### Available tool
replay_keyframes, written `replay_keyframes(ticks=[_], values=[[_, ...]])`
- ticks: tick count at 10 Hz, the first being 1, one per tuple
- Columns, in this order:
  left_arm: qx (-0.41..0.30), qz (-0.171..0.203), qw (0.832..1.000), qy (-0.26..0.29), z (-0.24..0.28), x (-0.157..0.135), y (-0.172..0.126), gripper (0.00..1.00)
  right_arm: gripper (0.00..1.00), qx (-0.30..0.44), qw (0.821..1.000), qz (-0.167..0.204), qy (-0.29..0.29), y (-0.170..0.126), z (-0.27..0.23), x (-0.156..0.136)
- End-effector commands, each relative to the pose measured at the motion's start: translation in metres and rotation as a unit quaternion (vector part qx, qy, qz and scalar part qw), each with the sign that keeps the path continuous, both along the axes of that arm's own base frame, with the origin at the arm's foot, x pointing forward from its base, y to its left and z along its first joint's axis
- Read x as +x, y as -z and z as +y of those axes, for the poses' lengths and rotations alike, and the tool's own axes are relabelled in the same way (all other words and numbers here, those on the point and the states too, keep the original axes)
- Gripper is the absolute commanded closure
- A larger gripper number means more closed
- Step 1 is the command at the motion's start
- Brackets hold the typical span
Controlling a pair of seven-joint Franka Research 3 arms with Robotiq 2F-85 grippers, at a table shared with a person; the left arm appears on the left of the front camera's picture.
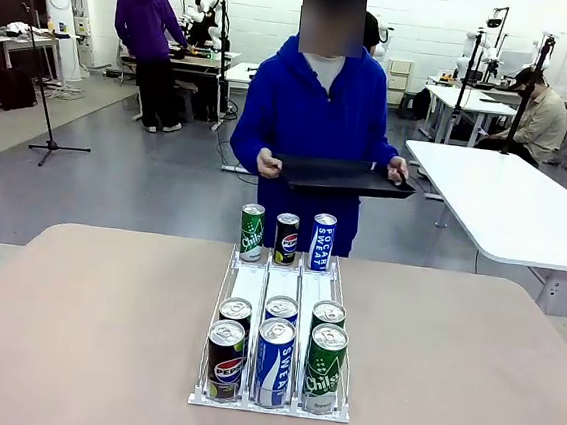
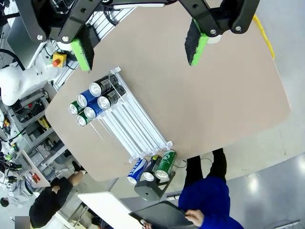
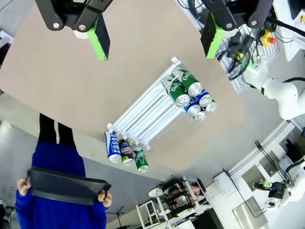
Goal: Retrieve and hand over the desired beverage to the person.
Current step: Pick up a can of the same type that the person held from the Automatic Can Dispenser.
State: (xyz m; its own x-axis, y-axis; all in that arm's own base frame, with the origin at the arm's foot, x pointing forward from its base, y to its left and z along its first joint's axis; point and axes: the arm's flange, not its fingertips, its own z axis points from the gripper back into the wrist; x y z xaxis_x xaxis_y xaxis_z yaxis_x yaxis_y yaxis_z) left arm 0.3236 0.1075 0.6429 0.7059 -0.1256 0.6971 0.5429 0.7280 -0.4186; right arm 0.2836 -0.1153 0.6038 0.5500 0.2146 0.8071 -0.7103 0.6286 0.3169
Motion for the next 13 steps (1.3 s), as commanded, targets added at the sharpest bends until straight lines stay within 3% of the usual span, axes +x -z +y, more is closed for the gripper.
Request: replay_keyframes(ticks=[1,13], values=[[-0.006,-0.005,1.000,0.008,0.0019,0.0006,-0.0006,0.00,0.00,0.003,1.000,-0.006,-0.009,-0.0008,-0.0010,0.0024],[-0.006,-0.005,1.000,0.008,0.0019,0.0006,-0.0006,0.00,0.00,0.003,1.000,-0.006,-0.009,-0.0008,-0.0010,0.0024]])
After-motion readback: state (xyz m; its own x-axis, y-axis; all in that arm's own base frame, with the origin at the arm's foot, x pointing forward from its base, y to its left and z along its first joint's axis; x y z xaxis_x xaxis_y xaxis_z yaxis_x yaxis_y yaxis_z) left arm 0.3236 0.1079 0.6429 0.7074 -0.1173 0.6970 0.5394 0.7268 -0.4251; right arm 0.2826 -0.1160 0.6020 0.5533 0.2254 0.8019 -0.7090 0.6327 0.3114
